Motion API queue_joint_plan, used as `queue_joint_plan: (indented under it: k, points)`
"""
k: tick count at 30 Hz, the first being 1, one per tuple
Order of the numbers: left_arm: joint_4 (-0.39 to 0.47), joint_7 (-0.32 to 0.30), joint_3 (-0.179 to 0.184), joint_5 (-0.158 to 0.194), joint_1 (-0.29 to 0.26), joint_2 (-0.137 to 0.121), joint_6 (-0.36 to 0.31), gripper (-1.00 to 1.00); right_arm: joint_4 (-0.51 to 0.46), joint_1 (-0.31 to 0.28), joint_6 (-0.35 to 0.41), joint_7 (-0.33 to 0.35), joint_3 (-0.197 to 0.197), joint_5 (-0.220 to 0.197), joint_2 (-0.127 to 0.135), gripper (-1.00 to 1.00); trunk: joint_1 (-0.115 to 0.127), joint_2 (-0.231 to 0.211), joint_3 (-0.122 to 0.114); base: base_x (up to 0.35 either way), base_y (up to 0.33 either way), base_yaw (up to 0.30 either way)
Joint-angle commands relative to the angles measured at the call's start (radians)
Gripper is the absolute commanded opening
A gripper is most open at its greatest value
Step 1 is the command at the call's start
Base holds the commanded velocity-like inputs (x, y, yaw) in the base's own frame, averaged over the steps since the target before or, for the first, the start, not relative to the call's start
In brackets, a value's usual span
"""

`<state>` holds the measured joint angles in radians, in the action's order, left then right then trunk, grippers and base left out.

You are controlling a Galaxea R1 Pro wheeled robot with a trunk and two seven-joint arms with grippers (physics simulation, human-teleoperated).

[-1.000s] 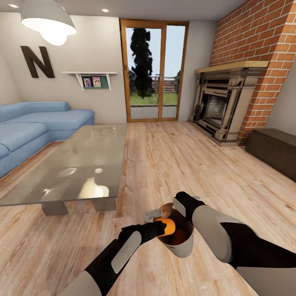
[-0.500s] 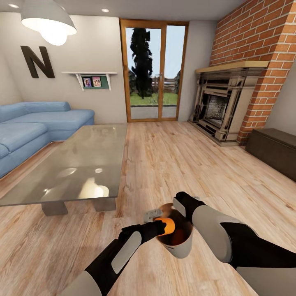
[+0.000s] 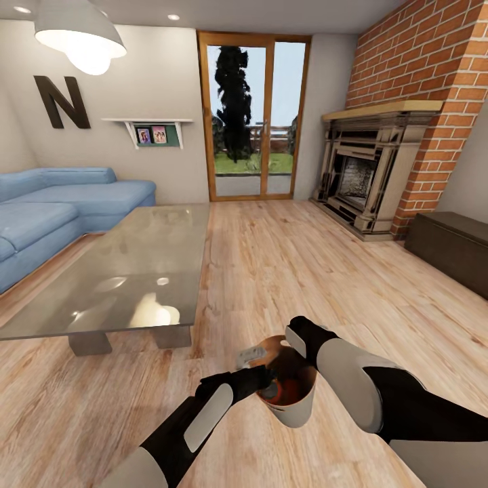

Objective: Put the three can of soda from the living room inside the tash can in the kitchen.

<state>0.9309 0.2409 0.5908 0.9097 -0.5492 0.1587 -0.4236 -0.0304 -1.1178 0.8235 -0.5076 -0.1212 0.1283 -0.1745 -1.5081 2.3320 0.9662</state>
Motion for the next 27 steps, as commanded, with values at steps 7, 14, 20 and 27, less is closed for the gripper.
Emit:
queue_joint_plan:
  k: [7,14,20,27]
  points:
    - [-0.007,0.000,0.001,0.000,0.000,0.000,0.010,1.00,0.000,0.000,0.002,0.001,0.008,0.007,0.000,-1.00,0.000,0.000,0.000,0.000,0.000,0.000]
    - [-0.006,-0.001,0.001,0.000,0.000,-0.002,0.010,1.00,0.000,0.000,0.003,0.001,0.004,0.001,0.000,-1.00,0.000,0.000,0.000,0.000,0.000,0.000]
    - [-0.001,-0.002,0.001,0.002,0.000,-0.003,0.008,1.00,-0.001,0.000,0.003,-0.018,-0.001,-0.016,0.000,-1.00,0.000,0.000,0.000,0.000,0.000,0.000]
    - [0.007,-0.003,0.002,0.003,0.000,-0.005,-0.004,1.00,-0.003,0.000,0.003,-0.054,-0.007,-0.019,0.000,-1.00,0.000,0.000,0.000,0.000,0.000,0.000]
